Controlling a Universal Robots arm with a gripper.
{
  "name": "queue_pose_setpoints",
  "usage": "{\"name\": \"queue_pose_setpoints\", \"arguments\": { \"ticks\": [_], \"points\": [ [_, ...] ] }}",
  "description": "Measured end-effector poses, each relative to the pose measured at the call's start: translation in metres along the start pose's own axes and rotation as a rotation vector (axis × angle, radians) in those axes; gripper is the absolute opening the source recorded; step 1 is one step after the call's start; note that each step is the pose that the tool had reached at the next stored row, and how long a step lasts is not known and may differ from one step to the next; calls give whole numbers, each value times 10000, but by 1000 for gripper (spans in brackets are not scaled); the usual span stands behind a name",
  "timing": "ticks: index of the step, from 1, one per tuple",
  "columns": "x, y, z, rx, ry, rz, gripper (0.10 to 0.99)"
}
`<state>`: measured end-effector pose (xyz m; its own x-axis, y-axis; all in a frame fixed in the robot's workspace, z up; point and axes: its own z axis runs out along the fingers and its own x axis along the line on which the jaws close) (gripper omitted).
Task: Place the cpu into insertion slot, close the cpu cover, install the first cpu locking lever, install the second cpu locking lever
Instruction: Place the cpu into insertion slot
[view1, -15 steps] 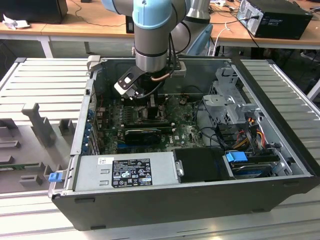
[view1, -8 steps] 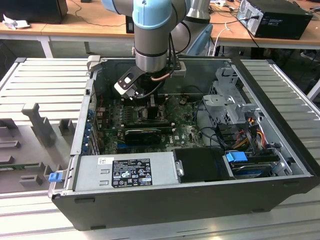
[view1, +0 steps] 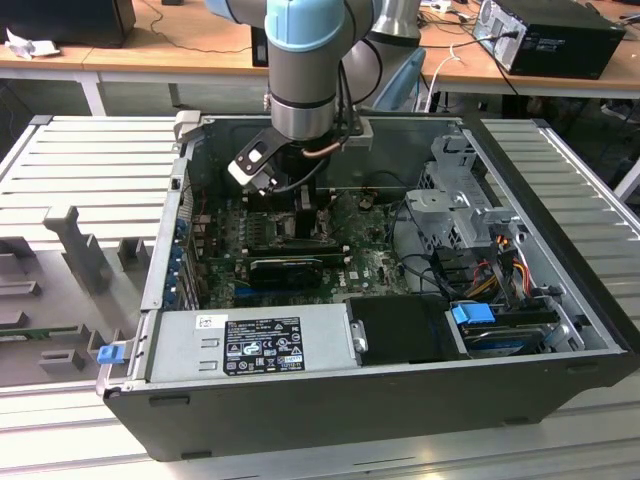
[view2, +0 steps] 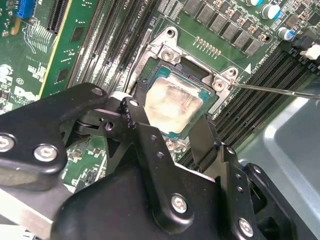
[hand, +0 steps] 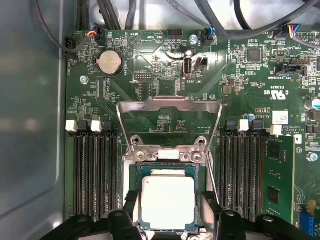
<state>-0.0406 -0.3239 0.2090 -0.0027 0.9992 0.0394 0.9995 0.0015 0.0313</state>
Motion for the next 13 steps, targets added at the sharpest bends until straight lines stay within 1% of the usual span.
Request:
{"name": "queue_pose_setpoints", "arguments": {
  "ticks": [1,4,5,11,12,13],
  "points": [
    [1,1,-19,0,-2,0,608],
    [2,2,-43,-1,-8,-2,608],
    [2,2,-55,-1,-9,-1,525],
    [4,2,-93,-6,-17,-1,161],
    [4,2,-104,-6,-19,-1,106],
    [4,3,-115,-6,-18,-1,106]
  ]
}}
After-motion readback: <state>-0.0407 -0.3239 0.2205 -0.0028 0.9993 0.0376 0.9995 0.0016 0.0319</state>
